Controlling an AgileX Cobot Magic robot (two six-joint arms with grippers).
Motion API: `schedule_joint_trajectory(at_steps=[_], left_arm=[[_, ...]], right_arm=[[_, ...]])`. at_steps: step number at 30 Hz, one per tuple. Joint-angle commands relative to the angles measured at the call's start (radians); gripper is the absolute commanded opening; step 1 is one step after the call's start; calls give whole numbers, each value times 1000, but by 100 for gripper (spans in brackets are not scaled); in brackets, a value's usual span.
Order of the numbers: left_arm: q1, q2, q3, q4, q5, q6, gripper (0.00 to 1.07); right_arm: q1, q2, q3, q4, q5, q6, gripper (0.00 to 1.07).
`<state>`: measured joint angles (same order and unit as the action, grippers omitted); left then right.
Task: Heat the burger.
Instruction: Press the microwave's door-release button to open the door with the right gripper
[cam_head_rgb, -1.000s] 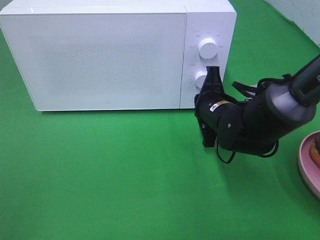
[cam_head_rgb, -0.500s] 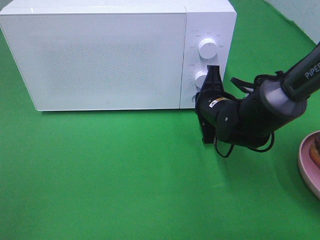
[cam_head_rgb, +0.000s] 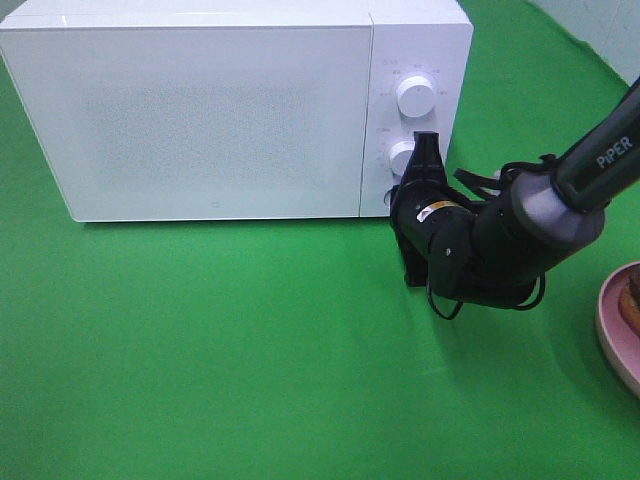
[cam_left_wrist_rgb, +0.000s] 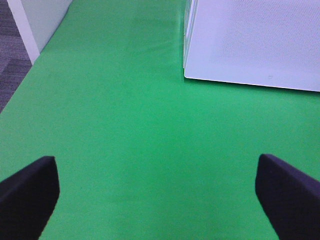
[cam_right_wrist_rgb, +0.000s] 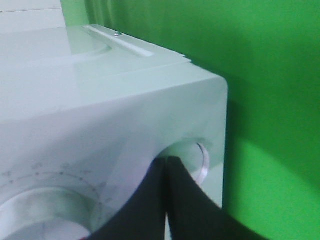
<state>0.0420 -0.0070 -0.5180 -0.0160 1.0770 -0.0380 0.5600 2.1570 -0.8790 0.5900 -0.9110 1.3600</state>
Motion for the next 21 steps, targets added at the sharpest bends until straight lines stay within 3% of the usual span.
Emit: schedule_joint_trajectory(at_steps=[1, 12, 21], left_arm=[[3, -4, 3, -1, -10, 0, 100], [3, -4, 3, -1, -10, 1, 100], [3, -4, 3, -1, -10, 1, 100]], right_arm=[[-22, -1, -50, -12, -185, -4, 0], [-45, 57, -182, -4, -186, -75, 0], [-45, 55, -188, 3, -177, -80, 0]])
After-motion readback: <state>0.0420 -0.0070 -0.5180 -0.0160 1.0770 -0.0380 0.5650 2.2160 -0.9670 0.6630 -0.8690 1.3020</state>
